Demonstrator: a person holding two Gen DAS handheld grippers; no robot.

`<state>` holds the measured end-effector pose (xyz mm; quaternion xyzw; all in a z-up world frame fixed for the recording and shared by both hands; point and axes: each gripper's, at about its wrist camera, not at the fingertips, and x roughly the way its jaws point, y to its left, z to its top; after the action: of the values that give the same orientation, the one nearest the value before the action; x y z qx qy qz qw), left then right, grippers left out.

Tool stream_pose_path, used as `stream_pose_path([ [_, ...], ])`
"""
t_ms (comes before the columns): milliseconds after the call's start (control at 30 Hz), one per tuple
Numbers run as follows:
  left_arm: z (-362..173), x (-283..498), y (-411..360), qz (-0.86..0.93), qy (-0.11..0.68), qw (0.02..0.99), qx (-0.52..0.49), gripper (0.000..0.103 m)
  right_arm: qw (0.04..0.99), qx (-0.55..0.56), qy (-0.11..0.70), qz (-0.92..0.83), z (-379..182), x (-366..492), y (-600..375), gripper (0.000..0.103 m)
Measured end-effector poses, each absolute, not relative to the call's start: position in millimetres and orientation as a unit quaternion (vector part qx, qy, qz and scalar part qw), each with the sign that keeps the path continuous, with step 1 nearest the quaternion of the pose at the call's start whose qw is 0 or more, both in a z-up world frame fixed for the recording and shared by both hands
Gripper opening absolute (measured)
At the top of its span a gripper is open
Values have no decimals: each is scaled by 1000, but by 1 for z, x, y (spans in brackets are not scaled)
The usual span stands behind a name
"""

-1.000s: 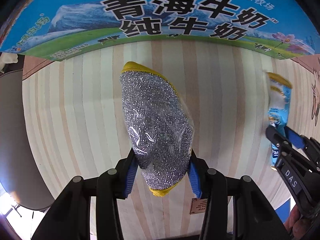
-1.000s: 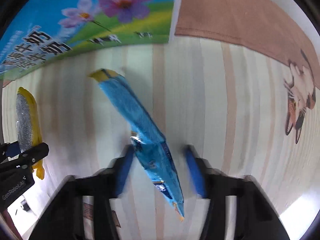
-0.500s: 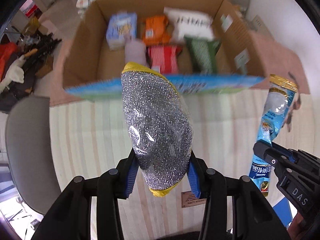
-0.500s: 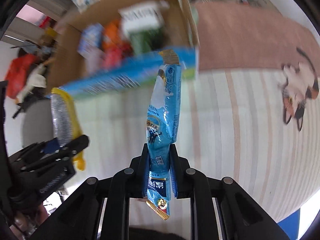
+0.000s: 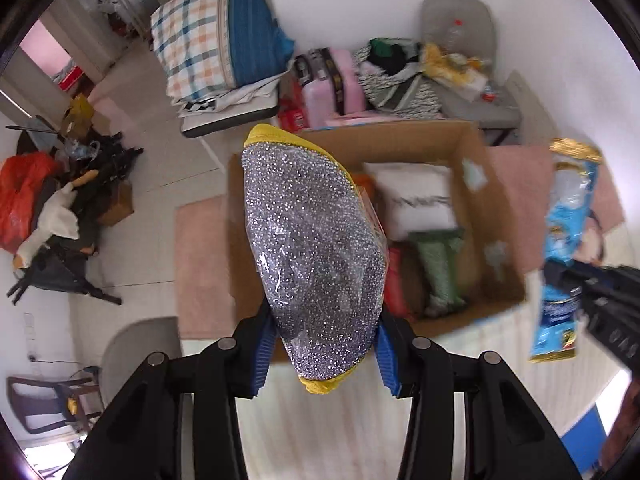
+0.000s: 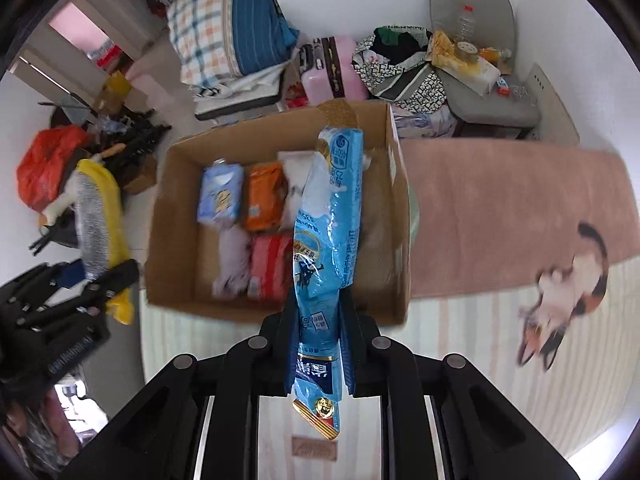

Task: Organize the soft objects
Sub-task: 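Carry sponge and stick snack into the box and release them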

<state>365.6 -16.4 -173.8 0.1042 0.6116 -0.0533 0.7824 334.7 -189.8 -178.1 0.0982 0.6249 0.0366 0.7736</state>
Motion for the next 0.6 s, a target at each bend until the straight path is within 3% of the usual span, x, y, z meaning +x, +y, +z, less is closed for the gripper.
stream_pose_path([
  [400,-302,458,15,-27,749,653,107,41,710,19,703,-32,-294,432,-188,19],
  [600,-330,467,22,-20,768,631,104,41,696,4,716,-47,-319,442,-185,19],
])
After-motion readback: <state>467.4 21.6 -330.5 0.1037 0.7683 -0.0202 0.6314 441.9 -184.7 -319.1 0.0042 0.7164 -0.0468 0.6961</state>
